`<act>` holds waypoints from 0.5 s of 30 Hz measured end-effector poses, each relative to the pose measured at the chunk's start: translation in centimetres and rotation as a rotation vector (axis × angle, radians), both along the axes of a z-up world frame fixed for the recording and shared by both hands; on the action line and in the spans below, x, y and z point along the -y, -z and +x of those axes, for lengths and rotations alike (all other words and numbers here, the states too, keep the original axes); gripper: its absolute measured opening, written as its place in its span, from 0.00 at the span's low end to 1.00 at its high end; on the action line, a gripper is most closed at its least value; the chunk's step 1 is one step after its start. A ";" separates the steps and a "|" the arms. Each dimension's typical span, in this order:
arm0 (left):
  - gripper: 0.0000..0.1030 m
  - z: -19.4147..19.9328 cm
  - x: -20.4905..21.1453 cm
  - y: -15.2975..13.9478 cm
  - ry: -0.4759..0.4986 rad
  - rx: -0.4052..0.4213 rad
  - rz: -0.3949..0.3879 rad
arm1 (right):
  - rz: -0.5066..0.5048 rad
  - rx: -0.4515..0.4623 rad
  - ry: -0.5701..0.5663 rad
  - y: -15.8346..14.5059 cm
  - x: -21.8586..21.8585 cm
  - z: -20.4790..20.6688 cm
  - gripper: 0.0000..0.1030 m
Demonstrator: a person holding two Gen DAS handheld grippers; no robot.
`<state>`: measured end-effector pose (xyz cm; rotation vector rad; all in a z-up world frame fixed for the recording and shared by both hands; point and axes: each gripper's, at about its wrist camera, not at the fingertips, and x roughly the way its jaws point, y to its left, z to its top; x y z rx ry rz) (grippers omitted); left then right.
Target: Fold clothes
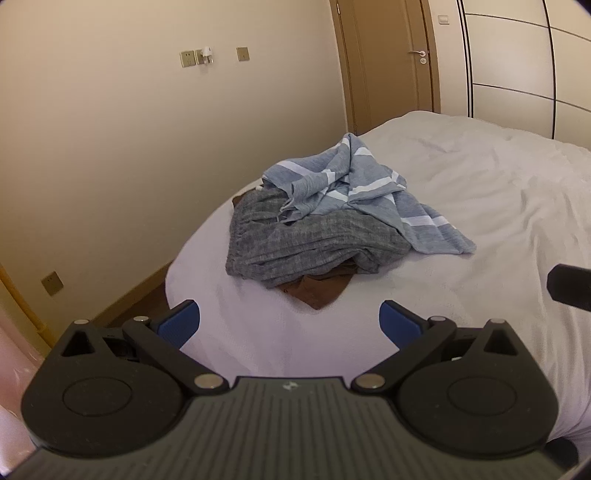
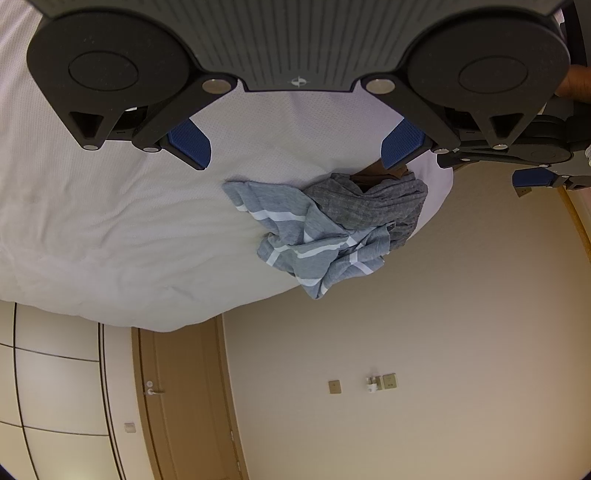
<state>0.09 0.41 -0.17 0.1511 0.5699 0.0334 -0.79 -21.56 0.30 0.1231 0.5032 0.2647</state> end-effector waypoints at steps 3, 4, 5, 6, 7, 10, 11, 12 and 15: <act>0.99 0.1 -0.4 0.1 0.006 -0.011 -0.039 | 0.001 0.002 -0.001 0.0 0.2 -0.2 0.98; 0.99 0.1 -0.5 0.2 0.008 -0.015 -0.052 | 0.001 0.003 -0.001 0.0 0.2 -0.3 0.98; 0.99 0.1 -0.5 0.3 0.011 -0.018 -0.060 | 0.001 0.003 -0.001 -0.1 0.3 -0.3 0.98; 0.99 0.1 -0.6 0.3 0.013 -0.022 -0.061 | 0.001 0.004 -0.001 -0.1 0.4 -0.4 0.98; 0.99 0.0 -0.4 0.4 0.014 -0.020 -0.056 | 0.001 0.005 -0.001 -0.1 0.4 -0.4 0.98; 0.99 -0.5 -0.2 0.6 0.017 -0.017 -0.053 | 0.001 0.006 -0.001 -0.1 0.6 -0.6 0.98; 0.99 -0.5 -0.3 0.7 0.017 -0.017 -0.056 | -0.001 0.003 0.002 -0.1 0.8 -0.6 0.98; 0.99 -0.6 -0.3 0.7 0.017 -0.018 -0.058 | -0.003 0.001 0.005 -0.1 1.0 -0.6 0.98; 0.99 -0.6 -0.4 0.8 0.016 -0.022 -0.061 | -0.016 -0.011 0.020 0.5 0.1 0.3 0.98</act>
